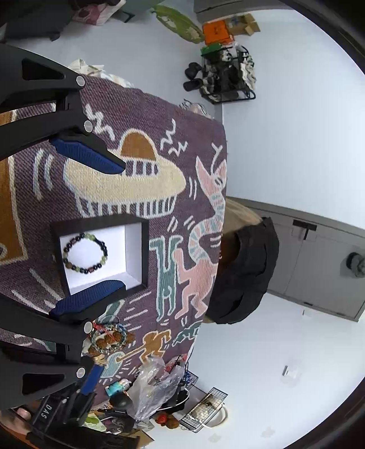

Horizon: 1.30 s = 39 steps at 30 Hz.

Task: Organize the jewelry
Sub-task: 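Carry the dark bracelet into the black box and open left tool while right tool holds the butterfly, then lower the gold butterfly into the black box and open right tool, then grasp the grey-green bead bracelet with left tool while right tool reaches the rudraksha bracelet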

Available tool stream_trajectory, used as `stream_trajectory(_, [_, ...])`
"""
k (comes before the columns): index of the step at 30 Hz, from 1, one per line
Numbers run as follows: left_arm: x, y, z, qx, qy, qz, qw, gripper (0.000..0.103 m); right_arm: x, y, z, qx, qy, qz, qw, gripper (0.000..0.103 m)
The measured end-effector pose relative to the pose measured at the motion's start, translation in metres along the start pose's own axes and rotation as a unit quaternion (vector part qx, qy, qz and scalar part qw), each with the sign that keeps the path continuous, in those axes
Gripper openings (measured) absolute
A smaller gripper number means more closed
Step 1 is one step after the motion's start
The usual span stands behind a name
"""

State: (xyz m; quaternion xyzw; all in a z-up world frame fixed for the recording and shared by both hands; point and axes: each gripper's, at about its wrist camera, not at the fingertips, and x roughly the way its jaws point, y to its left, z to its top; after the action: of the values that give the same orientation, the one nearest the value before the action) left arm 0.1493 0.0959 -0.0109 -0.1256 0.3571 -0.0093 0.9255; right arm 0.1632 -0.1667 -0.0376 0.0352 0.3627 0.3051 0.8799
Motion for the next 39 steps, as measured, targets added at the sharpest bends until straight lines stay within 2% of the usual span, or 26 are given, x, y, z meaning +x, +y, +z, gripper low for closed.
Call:
stream_trajectory(10, [-0.009,0.016,-0.007,-0.013,-0.006,0.008,0.9999,0.079,0.041,0.046,0.026,-0.024,0.020,0.019,0.999,0.034])
stream_trajectory(14, [-0.012,0.019,-0.009,-0.017,-0.013,0.010,0.9997,0.087,0.054,0.056,0.030,-0.031,0.029,0.020,0.999,0.034])
stream_trajectory(20, [-0.014,0.022,-0.009,-0.027,-0.016,0.007,0.9995,0.092,0.064,0.065,0.033,-0.042,0.034,0.019,0.998,0.034])
stream_trajectory(22, [-0.015,0.022,-0.009,-0.028,-0.018,0.006,0.9994,0.094,0.066,0.065,0.034,-0.045,0.039,0.022,0.998,0.041])
stream_trajectory(24, [-0.016,0.022,-0.009,-0.029,-0.021,0.005,0.9994,0.096,0.064,0.063,0.033,-0.043,0.036,0.019,0.998,0.068])
stream_trajectory(26, [-0.017,0.021,-0.009,-0.029,-0.022,0.003,0.9993,0.097,0.058,0.059,0.032,-0.041,0.025,0.014,0.999,0.076])
stream_trajectory(33, [-0.017,0.007,-0.010,-0.016,-0.023,-0.005,0.9996,0.097,0.033,0.035,0.023,-0.019,0.014,0.000,1.000,0.076])
stream_trajectory(39, [-0.016,-0.018,-0.013,0.008,-0.018,-0.016,0.9997,0.097,0.005,-0.006,0.012,0.031,0.003,-0.011,0.999,0.076])
